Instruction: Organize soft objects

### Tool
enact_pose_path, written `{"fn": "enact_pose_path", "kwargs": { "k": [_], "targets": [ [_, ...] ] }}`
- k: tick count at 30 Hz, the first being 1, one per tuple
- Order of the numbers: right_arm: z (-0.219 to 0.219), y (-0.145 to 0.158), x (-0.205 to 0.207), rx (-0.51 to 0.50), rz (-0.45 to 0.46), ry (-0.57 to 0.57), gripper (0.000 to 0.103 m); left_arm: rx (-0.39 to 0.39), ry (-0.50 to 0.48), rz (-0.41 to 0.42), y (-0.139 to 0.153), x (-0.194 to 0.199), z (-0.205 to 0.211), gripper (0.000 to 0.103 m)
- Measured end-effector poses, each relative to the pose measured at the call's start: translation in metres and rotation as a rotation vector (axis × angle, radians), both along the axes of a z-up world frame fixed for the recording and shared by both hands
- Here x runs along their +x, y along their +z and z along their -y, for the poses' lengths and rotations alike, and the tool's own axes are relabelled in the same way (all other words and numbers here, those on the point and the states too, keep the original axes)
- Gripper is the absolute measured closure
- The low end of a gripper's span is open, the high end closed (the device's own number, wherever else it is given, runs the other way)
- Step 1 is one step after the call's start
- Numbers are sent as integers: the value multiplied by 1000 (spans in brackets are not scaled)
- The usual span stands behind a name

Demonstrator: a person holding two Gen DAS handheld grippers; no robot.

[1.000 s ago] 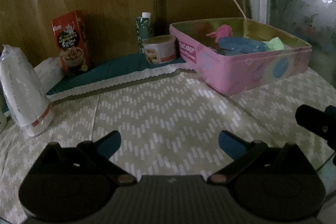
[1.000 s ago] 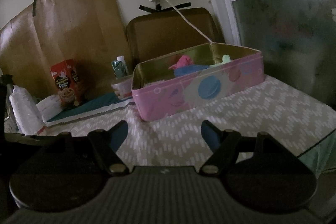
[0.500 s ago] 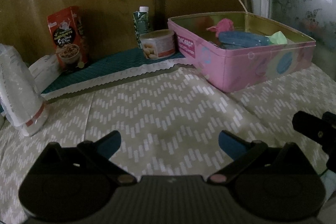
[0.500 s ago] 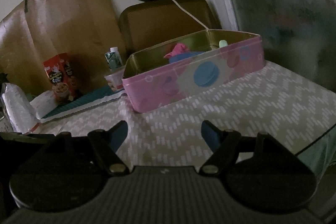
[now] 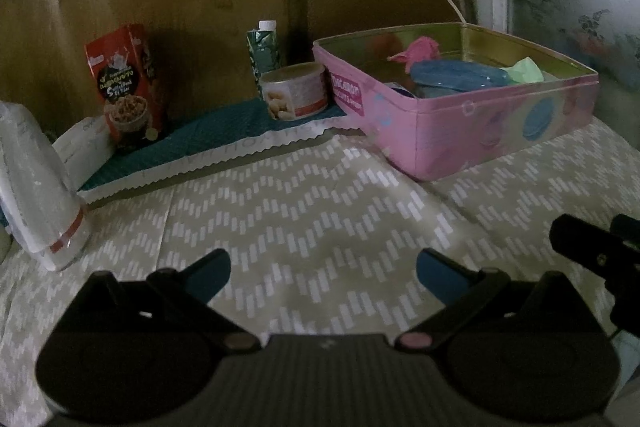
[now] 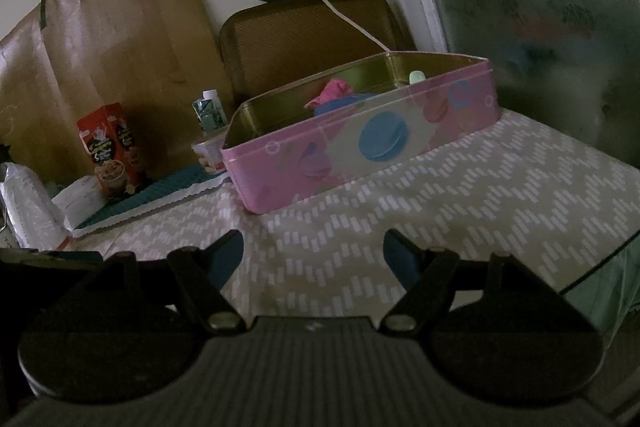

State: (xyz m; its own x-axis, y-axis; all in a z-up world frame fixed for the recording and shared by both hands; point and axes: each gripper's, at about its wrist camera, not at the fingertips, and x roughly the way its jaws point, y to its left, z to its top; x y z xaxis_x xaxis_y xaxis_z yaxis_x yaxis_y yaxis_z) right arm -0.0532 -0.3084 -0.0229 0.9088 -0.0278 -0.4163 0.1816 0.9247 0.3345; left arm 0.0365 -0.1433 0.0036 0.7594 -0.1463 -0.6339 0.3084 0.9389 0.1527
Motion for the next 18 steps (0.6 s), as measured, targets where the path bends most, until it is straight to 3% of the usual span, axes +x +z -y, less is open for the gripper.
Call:
{"fn": "enact_pose_path", "kwargs": {
  "k": [18],
  "targets": [
    [-1, 2, -1, -8, 10, -2, 24, -1, -1, 13, 5, -5, 0, 0]
  ]
}}
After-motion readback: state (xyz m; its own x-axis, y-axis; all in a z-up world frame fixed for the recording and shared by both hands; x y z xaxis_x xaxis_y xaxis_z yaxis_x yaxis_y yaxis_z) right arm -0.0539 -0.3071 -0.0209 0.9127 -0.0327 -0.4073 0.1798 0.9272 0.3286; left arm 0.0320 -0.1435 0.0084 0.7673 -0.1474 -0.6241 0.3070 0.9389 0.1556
